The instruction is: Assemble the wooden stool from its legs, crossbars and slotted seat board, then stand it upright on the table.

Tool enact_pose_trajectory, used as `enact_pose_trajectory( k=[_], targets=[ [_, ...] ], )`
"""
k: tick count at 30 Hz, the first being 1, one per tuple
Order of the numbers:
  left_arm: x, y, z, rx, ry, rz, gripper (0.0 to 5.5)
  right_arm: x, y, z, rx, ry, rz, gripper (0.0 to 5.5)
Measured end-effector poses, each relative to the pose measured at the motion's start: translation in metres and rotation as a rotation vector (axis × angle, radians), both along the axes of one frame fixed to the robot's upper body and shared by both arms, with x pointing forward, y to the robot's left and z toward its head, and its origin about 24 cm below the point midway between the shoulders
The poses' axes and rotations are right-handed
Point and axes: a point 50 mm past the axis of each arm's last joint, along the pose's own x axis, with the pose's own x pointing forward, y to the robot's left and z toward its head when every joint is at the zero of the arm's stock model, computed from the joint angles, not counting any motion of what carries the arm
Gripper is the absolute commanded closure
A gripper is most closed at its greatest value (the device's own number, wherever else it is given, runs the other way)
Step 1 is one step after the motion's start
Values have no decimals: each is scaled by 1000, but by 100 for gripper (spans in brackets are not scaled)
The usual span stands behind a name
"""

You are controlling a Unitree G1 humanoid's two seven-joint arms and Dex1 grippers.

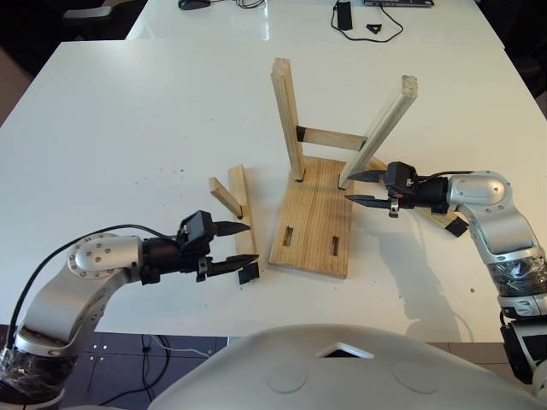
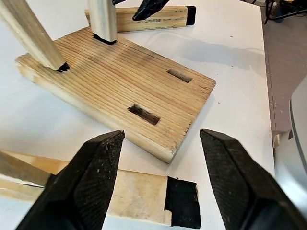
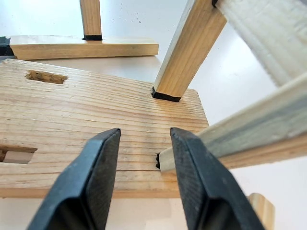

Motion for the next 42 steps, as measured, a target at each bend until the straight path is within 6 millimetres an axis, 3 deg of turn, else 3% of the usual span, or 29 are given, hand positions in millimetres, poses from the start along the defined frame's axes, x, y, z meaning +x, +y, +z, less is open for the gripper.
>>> enact_pose_trajectory(
  k=[6,10,23,29,35,39,42],
  targets=[
    [-2,-6,-31,142,15,-43,257,1,0,-1,-1,2,-1,359],
    [1,-6,-36,173,-46,-87,257,1,1,-1,-2,2,-4,359],
    [15,50,-14,350,-100,-11,257,-1,0,-4,-7,-4,-32,359],
    [21,71,-1,416,-128,117,257,-3,-2,-7,-15,0,-43,359],
    [17,71,-5,272,-47,377,257,-5,-3,-8,-19,3,-48,359],
    [16,61,-10,199,8,432,257,-5,-4,-9,-25,0,-49,359],
    [18,59,-15,222,15,479,211,-5,-5,-11,-42,3,-53,359]
  ],
)
